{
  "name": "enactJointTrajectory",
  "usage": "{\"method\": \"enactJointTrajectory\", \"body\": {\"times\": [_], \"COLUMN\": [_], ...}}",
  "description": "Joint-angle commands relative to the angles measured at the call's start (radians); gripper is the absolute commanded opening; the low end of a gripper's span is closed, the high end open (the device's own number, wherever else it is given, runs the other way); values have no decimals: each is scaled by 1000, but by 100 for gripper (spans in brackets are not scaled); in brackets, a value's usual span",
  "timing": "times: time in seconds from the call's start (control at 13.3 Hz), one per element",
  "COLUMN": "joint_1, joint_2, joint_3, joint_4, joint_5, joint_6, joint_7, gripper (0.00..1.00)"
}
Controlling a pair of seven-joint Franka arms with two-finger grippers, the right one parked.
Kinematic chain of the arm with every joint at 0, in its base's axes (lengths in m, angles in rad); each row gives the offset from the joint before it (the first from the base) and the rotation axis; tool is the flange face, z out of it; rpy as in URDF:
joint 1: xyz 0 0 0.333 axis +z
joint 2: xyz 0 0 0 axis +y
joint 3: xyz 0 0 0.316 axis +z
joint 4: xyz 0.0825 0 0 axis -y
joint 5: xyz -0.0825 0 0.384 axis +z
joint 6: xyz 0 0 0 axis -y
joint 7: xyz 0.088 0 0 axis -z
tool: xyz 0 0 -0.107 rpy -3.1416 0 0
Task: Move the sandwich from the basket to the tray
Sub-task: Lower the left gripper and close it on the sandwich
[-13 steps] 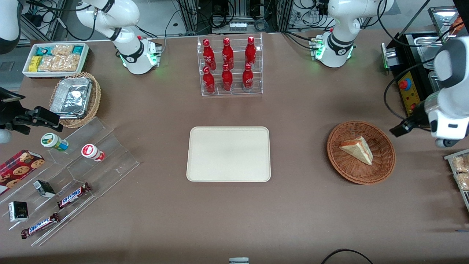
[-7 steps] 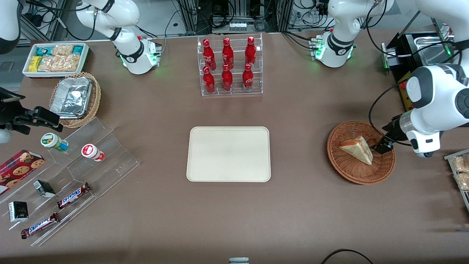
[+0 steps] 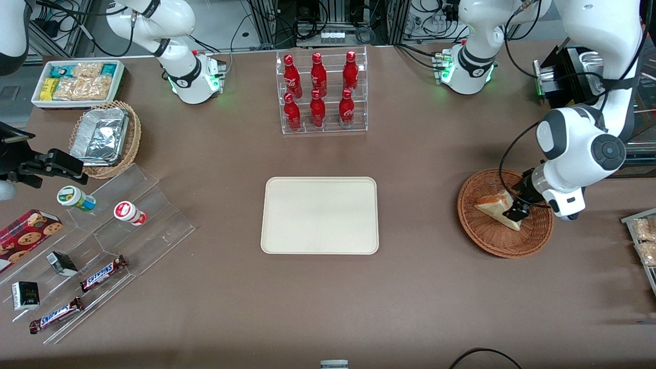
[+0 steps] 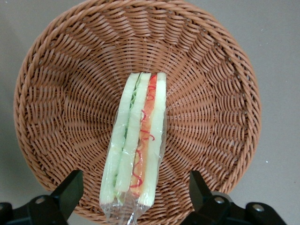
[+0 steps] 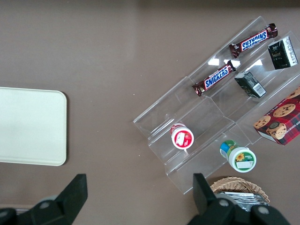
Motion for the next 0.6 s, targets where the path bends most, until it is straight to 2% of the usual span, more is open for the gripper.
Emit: {"method": "enactJointTrajectory", "body": {"times": [0.0,0.53], "joint_1": [-5,-8], "joint_2": [2,54], "joint_3": [2,2], "joint_4": [-17,-20], "joint_5": [-10,-11], "joint_6": [13,35], "joint_7": [-14,-17], "gripper": [100,100]}}
